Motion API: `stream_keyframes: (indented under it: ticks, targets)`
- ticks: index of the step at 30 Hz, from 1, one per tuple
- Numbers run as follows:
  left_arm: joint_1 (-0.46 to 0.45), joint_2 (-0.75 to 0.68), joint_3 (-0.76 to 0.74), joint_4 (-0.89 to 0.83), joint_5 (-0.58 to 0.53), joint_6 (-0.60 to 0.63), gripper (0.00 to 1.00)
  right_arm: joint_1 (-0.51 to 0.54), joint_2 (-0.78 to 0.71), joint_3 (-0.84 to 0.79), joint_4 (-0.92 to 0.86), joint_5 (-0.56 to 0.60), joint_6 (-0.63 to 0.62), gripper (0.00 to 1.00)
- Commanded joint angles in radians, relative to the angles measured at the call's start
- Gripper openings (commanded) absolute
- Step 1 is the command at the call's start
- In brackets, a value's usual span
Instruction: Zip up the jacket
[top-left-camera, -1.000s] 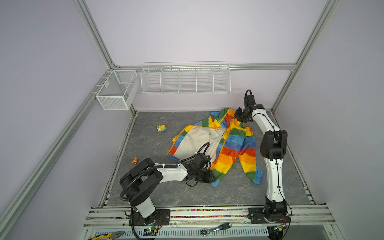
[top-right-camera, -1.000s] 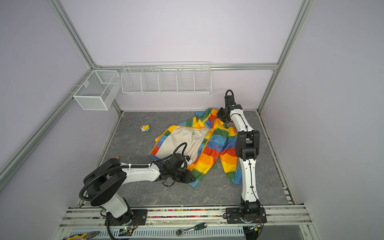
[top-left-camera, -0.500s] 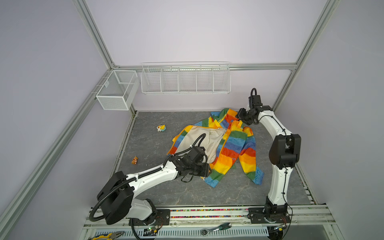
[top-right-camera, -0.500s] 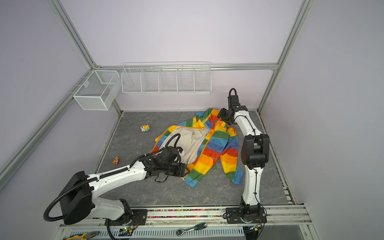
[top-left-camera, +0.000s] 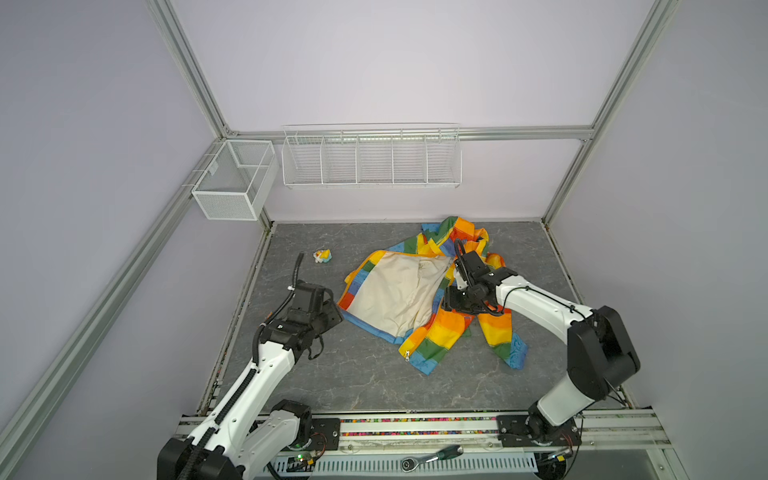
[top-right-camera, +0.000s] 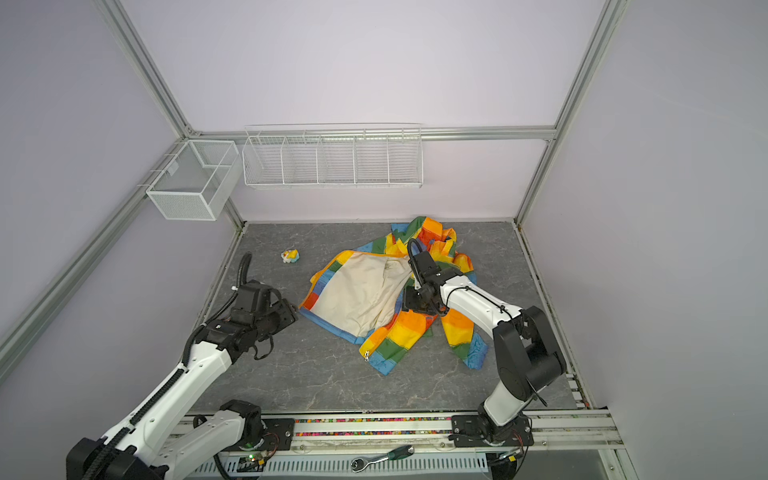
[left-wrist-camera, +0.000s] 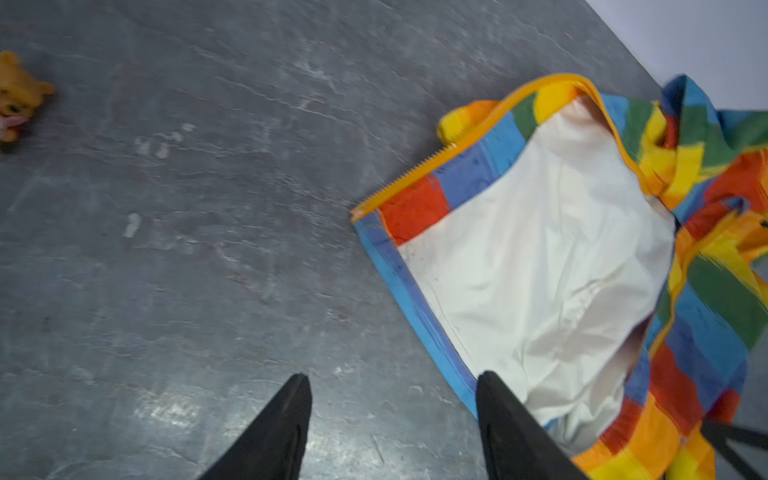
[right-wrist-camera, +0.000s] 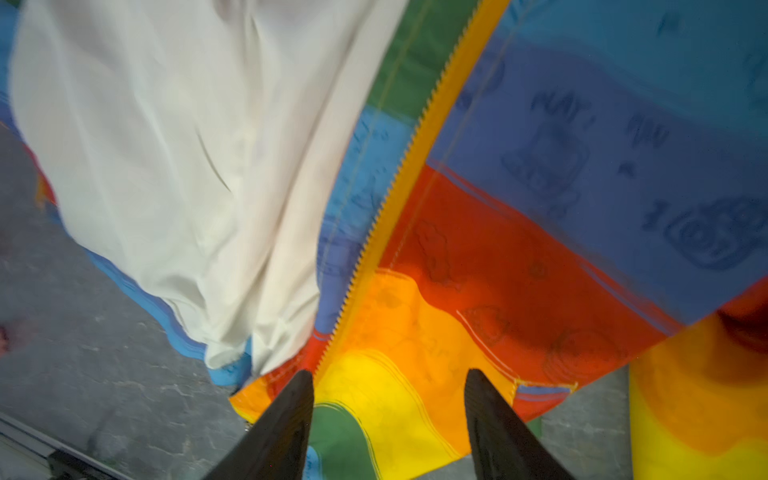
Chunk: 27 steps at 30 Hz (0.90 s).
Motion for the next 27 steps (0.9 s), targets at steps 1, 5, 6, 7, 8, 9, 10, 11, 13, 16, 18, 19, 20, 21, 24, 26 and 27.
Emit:
stream_keyframes:
  ticks: [1,5,6,7,8,9,10,11,13,16,18,19,20,21,24,26,27]
  targets:
    - [0.062,0.050,-0.008,0.034,0.085,0.037,0.64,0.017,-0.041,-0.047,0.047,0.017,0.030,0.61]
    - [0.106,0.128,0.011,0.087,0.116,0.052,0.64,0.035,-0.005,-0.066,0.077,-0.001,0.049,0.59]
    - [0.117,0.143,0.013,0.101,0.124,0.056,0.64,0.036,0.003,-0.068,0.080,0.001,0.052,0.59]
    - [0.134,0.161,0.015,0.117,0.135,0.057,0.64,0.036,0.012,-0.072,0.083,0.005,0.054,0.59]
    - [0.152,0.178,0.014,0.133,0.147,0.054,0.64,0.034,0.020,-0.076,0.086,0.015,0.056,0.58]
    - [0.166,0.192,0.014,0.148,0.158,0.055,0.64,0.034,0.029,-0.078,0.086,0.026,0.056,0.58]
    - [0.179,0.210,0.016,0.161,0.167,0.056,0.64,0.032,0.039,-0.081,0.087,0.037,0.055,0.58]
    - [0.190,0.227,0.019,0.169,0.172,0.058,0.64,0.027,0.050,-0.084,0.086,0.045,0.053,0.58]
    - [0.204,0.258,0.033,0.172,0.173,0.062,0.64,0.012,0.066,-0.095,0.089,0.048,0.051,0.57]
    - [0.212,0.306,0.045,0.202,0.188,0.063,0.63,-0.016,0.078,-0.122,0.102,0.045,0.050,0.55]
    - [0.214,0.336,0.047,0.219,0.203,0.060,0.63,-0.032,0.075,-0.134,0.101,0.051,0.047,0.55]
    - [0.214,0.353,0.050,0.226,0.212,0.058,0.63,-0.042,0.071,-0.141,0.098,0.060,0.044,0.55]
    - [0.214,0.367,0.055,0.226,0.221,0.059,0.63,-0.052,0.065,-0.146,0.094,0.066,0.043,0.55]
    - [0.216,0.383,0.061,0.231,0.233,0.060,0.63,-0.064,0.058,-0.153,0.092,0.068,0.040,0.55]
    - [0.215,0.426,0.063,0.288,0.276,0.059,0.61,-0.098,0.035,-0.168,0.083,0.076,0.027,0.55]
    - [0.216,0.446,0.063,0.332,0.311,0.065,0.61,-0.120,0.025,-0.169,0.070,0.083,0.015,0.56]
    - [0.215,0.455,0.063,0.363,0.338,0.075,0.61,-0.130,0.021,-0.168,0.066,0.082,0.009,0.56]
